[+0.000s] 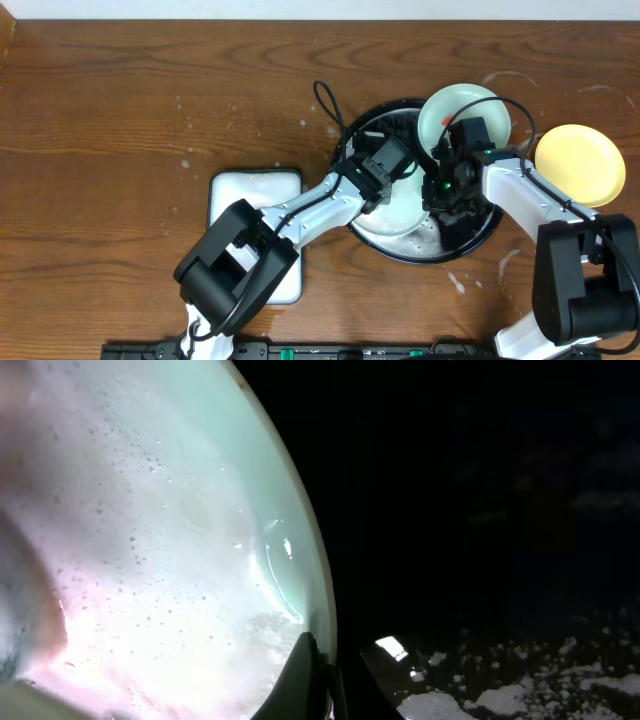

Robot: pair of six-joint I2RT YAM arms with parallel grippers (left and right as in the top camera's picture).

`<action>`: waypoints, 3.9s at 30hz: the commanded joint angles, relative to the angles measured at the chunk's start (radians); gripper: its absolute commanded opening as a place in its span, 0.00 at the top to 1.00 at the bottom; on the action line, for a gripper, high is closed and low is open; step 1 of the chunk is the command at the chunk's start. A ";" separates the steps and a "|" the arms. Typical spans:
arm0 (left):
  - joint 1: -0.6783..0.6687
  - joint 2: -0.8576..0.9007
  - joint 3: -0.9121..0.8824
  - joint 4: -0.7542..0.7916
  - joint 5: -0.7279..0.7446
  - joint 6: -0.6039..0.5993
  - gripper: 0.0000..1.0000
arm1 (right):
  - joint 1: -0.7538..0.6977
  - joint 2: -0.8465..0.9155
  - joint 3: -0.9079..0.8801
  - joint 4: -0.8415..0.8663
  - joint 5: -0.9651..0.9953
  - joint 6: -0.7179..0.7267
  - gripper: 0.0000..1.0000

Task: Clean dirty plates on tray and stack at the side
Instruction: 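Scrub the light green plate with the sponge while right gripper holds rim, then return the sponge to the soapy white tray with the left gripper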

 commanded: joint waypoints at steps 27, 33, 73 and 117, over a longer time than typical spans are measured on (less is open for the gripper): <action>0.033 0.130 -0.017 -0.140 0.765 -0.197 0.93 | -0.003 0.024 -0.021 -0.011 0.095 -0.042 0.99; 0.103 0.088 0.006 -0.293 0.530 -0.131 0.93 | -0.003 0.024 -0.021 -0.010 0.095 -0.043 0.99; 0.002 0.068 0.009 0.052 0.438 -0.150 0.93 | -0.003 0.024 -0.021 -0.008 0.127 -0.094 0.99; 0.340 -0.576 0.015 -0.671 0.157 0.090 0.92 | -0.003 0.024 -0.021 0.026 0.111 -0.090 0.99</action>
